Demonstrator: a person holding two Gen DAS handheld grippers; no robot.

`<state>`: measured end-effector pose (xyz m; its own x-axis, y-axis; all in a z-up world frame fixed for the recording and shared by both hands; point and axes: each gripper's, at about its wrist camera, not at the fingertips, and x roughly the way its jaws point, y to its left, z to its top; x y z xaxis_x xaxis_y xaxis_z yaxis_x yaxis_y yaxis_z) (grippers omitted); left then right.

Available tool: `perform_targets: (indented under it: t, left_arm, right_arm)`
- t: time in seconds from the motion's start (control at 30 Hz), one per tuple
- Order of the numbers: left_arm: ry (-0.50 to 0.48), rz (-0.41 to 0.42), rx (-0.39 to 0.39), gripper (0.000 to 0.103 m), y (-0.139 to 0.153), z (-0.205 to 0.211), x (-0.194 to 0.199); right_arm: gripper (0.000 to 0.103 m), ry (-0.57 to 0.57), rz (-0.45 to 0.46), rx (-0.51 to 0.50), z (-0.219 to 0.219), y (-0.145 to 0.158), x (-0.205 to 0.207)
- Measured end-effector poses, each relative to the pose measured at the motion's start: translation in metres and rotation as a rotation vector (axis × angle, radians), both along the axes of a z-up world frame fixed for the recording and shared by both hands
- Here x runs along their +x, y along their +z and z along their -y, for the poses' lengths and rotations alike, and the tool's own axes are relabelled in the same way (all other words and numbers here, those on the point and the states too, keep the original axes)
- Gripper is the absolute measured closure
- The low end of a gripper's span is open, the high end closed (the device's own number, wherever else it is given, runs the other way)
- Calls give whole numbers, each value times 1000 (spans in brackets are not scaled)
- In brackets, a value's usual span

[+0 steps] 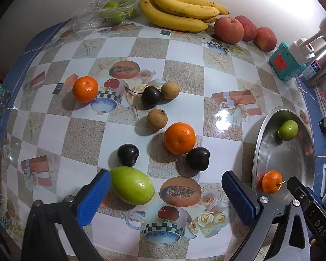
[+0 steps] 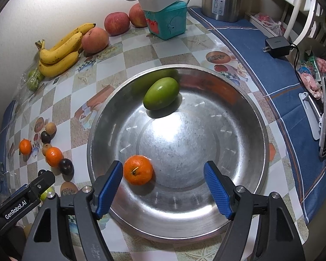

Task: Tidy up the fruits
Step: 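Withdraw both grippers from the bowl back toward the fruit pile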

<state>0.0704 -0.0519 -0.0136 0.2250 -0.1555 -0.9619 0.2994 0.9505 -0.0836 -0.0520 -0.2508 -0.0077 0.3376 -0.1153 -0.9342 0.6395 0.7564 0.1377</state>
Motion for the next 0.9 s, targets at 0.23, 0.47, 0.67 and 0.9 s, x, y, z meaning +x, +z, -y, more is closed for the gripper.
perform_targets:
  t: [0.23,0.47,0.67,0.9]
  left_arm:
    - [0,12,4,0,0,0,0]
    - [6,24,12,0,1,-2,0]
    - [0,22,16,0,0,0,0]
    - [-1,22,19,0,-1,0,0]
  right_arm:
    - [25,11,0,-5,-1,-2,1]
    - [0,1,11,-19,0,0,0]
    - [0,-5,13,-20,1,0,-1]
    - [0,-3,8,-21,0,0,0]
